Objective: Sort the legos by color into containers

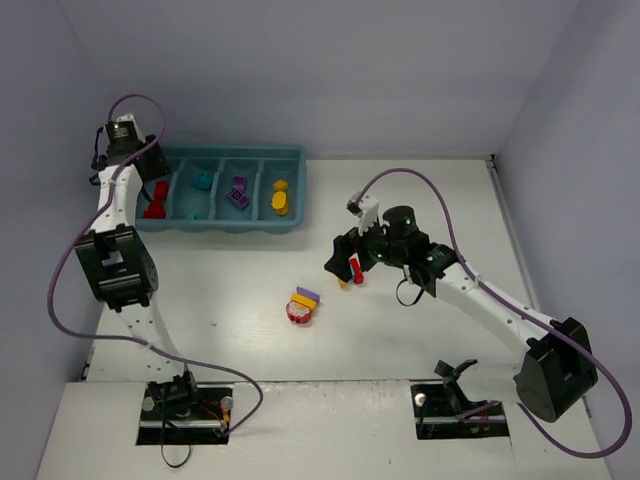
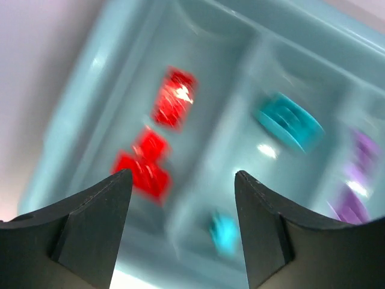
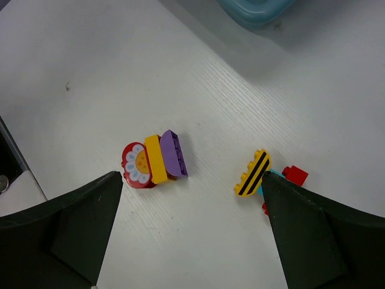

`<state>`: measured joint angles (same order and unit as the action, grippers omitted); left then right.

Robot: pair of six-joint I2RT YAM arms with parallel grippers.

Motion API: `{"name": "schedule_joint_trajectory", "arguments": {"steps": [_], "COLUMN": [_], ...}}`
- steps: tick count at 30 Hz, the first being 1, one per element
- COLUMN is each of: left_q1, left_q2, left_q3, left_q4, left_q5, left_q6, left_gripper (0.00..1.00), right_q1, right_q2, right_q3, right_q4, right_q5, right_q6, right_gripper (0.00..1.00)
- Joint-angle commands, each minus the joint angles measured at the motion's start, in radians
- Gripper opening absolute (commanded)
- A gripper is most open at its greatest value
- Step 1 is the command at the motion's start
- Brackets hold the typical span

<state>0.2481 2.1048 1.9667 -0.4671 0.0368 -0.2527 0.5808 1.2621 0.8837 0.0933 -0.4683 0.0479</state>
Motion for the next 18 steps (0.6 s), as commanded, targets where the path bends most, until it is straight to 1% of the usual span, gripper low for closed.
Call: {"name": "schedule_joint_trajectory", "arguments": {"steps": [1, 2, 3, 4, 5, 7, 8, 9, 10, 11, 12, 14, 15, 16, 18], "left_q1": [-0.067, -0.11, -0.134, -0.159, -0.212, -0.28, -0.309, -0.372, -0.404, -0.438, -0.495, -0.552, -0.578, -0.633, -0.685], "left_q2": [-0.305, -0.397, -0.443, -0.532, -0.57, -0.647, -0.713, -0.744, -0.797, -0.819, -0.838, -0.879, -0.891, -0.907, -0.907], "left_q3": [-0.111, -0.155, -0.201, -0.292, -0.336, -0.42, -0.496, -0.534, -0.567, -0.633, -0.664, -0.744, -0.771, -0.799, -0.865], "left_q4": [-0.014, -0.03, -0.05, -0.06, -0.07, -0.094, -0.103, -0.11, -0.116, -0.12, -0.114, -0.107, -0.075, -0.056, -0.018], "left_q5": [0.097, 0.094, 0.094, 0.097, 0.098, 0.118, 0.114, 0.115, 0.1, 0.092, 0.098, 0.094, 0.097, 0.095, 0.08], "left_q6": [-0.033, -0.028, -0.026, -0.025, -0.031, -0.054, -0.068, -0.08, -0.089, -0.108, -0.134, -0.173, -0.2, -0.206, -0.249], "left_gripper": [0.62, 0.62, 0.63, 0.63, 0.63, 0.63, 0.63, 0.63, 0.63, 0.63, 0.63, 0.63, 0.63, 0.63, 0.63], "right_q1": [-0.012, -0.013, -0.013, -0.013, -0.013, -0.013, -0.013, -0.015, -0.015, -0.015, -0.015, -0.015, -0.015, -0.015, -0.015], "right_q2": [-0.023, -0.024, -0.026, -0.023, -0.02, -0.02, -0.014, -0.01, -0.009, -0.007, -0.007, 0.0, 0.003, 0.013, 0.023], "right_q3": [0.029, 0.021, 0.015, 0.008, -0.003, -0.015, -0.025, -0.031, -0.035, -0.041, -0.049, -0.054, -0.057, -0.057, -0.046], "right_q4": [0.013, 0.013, 0.014, 0.014, 0.014, 0.014, 0.016, 0.014, 0.013, 0.011, 0.01, 0.006, 0.006, 0.006, 0.003], "right_q5": [0.046, 0.054, 0.068, 0.11, 0.134, 0.174, 0.206, 0.22, 0.235, 0.255, 0.258, 0.282, 0.29, 0.295, 0.296], "right_q6": [0.072, 0.082, 0.096, 0.113, 0.148, 0.188, 0.222, 0.237, 0.254, 0.27, 0.289, 0.296, 0.299, 0.297, 0.309], "right_gripper": [0.97, 0.97, 0.97, 0.97, 0.97, 0.97, 0.97, 0.97, 0.97, 0.97, 0.96, 0.95, 0.95, 0.94, 0.94]}}
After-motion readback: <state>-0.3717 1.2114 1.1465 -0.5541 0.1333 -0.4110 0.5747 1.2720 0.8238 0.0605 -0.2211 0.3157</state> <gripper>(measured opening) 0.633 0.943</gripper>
